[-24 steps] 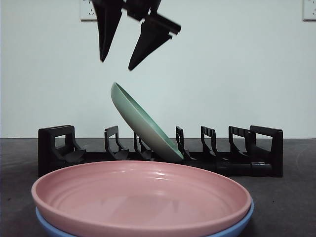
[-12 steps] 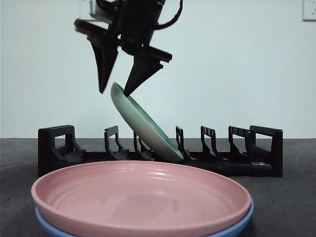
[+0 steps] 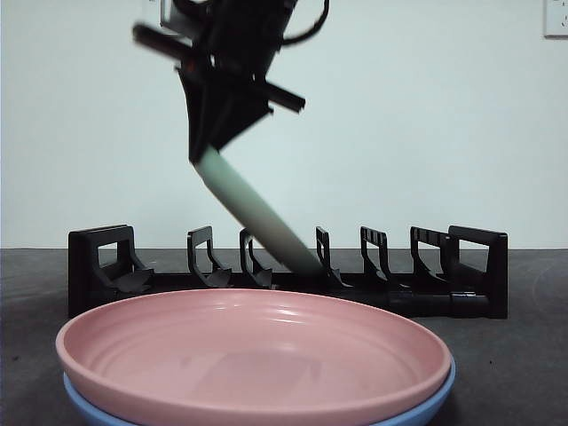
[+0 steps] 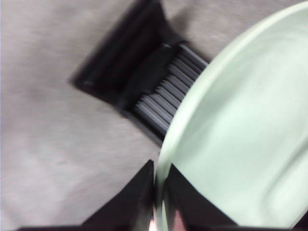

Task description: Place the plate

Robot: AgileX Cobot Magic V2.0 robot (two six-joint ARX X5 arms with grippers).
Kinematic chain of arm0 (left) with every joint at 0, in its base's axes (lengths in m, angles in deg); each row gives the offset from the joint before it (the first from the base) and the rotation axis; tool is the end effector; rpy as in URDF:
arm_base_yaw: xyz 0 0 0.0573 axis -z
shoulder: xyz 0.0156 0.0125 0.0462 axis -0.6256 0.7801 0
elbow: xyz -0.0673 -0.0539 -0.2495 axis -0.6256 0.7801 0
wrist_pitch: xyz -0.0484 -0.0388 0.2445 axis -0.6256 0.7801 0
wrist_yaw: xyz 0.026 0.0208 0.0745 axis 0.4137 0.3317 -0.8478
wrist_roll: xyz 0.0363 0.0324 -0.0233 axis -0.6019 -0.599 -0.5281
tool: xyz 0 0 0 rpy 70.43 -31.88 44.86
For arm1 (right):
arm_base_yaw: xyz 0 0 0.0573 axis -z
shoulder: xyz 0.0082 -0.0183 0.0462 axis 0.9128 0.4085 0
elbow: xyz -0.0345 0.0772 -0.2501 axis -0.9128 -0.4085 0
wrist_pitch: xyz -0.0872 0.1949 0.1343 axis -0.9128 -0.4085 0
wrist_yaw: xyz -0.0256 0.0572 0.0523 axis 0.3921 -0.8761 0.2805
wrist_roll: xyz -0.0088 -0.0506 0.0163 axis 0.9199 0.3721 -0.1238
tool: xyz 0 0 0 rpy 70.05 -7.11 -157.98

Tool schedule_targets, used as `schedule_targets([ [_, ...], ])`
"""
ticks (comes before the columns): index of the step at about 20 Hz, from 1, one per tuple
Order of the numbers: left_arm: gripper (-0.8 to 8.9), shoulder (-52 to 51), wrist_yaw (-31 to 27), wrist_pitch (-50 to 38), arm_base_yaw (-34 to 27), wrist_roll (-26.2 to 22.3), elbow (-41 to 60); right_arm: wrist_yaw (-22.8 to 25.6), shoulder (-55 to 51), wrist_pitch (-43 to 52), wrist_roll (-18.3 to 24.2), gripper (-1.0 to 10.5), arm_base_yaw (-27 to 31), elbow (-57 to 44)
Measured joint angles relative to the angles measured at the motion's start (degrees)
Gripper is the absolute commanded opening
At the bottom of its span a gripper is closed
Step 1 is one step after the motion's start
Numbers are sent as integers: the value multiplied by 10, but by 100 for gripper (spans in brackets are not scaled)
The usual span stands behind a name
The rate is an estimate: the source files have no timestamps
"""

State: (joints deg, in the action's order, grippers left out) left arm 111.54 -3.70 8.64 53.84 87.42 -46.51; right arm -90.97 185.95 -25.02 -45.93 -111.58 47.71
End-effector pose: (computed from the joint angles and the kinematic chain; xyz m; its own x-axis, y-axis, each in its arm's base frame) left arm 0.0852 -0.0184 0.3707 0.7531 -0.0430 -0.6565 -0.0107 0.9969 -0.0776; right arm 0.2983 0.3117 0.3047 0.2725 0.4877 -0.8294 -0.6555 0.7251 0.2110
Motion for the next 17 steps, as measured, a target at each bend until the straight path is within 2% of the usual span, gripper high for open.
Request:
schedule_targets([
  [5,407,0,0,0,0,0,0,-10,0,-94,35,16,-12,128],
  [9,407,0,0,0,0,0,0,-10,-2,-188,96,16,-19,223],
  [13,407,0,0,0,0,0,0,-26,-26,-221,126,16,-20,229],
  [17,407,0,0,0,0,0,0,-35,-73,-189,128,16,-35,155],
])
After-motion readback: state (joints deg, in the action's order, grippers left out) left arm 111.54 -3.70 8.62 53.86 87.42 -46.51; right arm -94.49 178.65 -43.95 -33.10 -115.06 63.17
